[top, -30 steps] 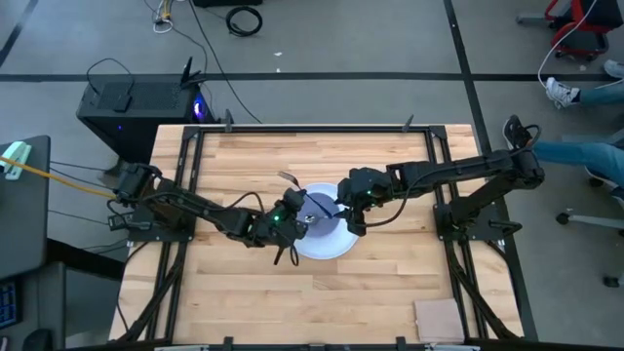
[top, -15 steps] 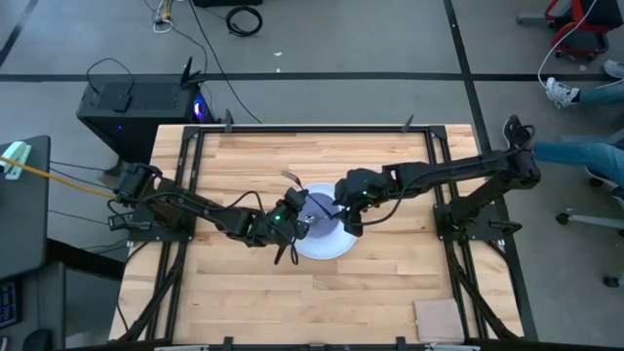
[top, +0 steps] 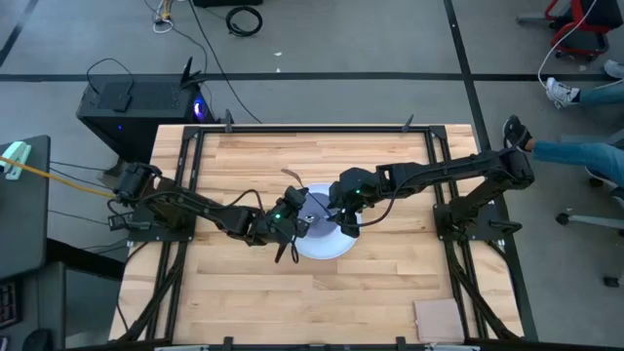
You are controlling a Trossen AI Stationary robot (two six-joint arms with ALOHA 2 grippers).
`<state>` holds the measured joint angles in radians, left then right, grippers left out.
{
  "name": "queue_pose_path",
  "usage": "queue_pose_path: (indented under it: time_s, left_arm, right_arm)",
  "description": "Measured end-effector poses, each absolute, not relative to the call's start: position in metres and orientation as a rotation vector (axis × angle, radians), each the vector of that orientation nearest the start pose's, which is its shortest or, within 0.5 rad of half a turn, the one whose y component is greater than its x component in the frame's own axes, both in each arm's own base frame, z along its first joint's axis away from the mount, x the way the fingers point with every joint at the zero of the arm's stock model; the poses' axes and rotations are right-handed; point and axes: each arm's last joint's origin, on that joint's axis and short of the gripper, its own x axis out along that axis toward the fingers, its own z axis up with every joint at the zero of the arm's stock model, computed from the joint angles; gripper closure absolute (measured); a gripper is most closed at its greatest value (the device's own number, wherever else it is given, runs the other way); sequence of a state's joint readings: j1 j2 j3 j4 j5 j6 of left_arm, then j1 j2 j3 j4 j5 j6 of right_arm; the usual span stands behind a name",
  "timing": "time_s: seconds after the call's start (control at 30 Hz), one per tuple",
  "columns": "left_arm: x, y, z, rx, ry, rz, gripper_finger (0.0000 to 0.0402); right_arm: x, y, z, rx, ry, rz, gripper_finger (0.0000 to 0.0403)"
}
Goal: Set table place
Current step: Put the fork on the right side of the plate
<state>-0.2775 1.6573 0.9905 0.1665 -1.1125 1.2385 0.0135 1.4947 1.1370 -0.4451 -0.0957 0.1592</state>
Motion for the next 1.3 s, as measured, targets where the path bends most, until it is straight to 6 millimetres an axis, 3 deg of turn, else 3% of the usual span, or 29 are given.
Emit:
queue_pose_path:
  time_s: [0.17, 0.6, 0.77, 1.03, 1.3]
  left_arm:
    - [0.337, -0.069, 0.223, 1.474, 0.871, 0.461, 0.0393]
    - [0.338, -0.068, 0.222, 1.446, 0.856, 0.449, 0.0393]
    - [0.339, -0.065, 0.222, 1.426, 0.856, 0.459, 0.0393]
    - [0.339, -0.064, 0.222, 1.422, 0.857, 0.463, 0.0393]
    - [0.339, -0.064, 0.222, 1.418, 0.851, 0.459, 0.0394]
  right_arm:
    - [0.317, 0.007, 0.272, 0.178, 0.781, 0.042, 0.0215]
    - [0.332, -0.012, 0.259, 0.159, 0.759, 0.068, 0.0227]
    - [0.331, -0.012, 0.259, 0.161, 0.761, 0.076, 0.027]
    - [0.329, -0.015, 0.255, 0.166, 0.802, 0.053, 0.0389]
    - [0.327, -0.02, 0.254, 0.156, 0.813, 0.033, 0.0396]
